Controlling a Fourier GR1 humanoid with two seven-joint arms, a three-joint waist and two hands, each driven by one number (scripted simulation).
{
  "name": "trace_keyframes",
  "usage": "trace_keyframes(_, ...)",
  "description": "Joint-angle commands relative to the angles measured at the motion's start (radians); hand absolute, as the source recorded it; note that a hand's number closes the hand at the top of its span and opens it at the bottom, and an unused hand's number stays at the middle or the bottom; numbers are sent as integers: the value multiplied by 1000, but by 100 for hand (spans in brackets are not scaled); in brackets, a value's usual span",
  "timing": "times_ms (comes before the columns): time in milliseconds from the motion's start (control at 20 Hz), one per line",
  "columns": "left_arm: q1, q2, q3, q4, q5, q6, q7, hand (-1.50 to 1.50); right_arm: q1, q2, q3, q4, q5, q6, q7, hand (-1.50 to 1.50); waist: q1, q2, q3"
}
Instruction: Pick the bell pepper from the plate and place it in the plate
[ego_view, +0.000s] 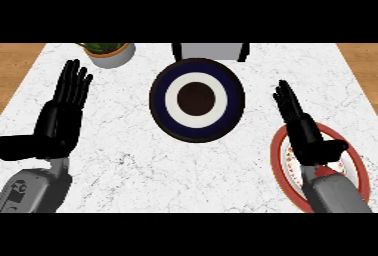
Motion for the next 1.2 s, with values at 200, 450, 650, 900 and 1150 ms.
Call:
trace_keyframes(200, 193, 198, 37, 81, -170, 50, 39, 0, 96, 114, -353, -201, -277, -134, -163, -150, -72, -9, 8)
trace_keyframes(450, 312, 207, 3, 122, -209, 50, 23, 0, 229, 157, -559, -180, -144, -480, -313, -150, -84, 1, -1)
trace_keyframes(650, 356, 221, -7, 84, -215, 30, 12, 0, 332, 305, -547, -370, -233, -577, -506, -150, -52, -2, 0)
trace_keyframes(900, 340, 187, -16, 121, -246, 25, -37, 0, 650, 309, -267, -558, -319, -601, -689, -150, -30, 11, -2)
trace_keyframes(1150, 332, 178, -6, 133, -252, 27, -52, 0, 886, 213, -187, -575, -144, -553, -463, -150, -23, 18, -5)
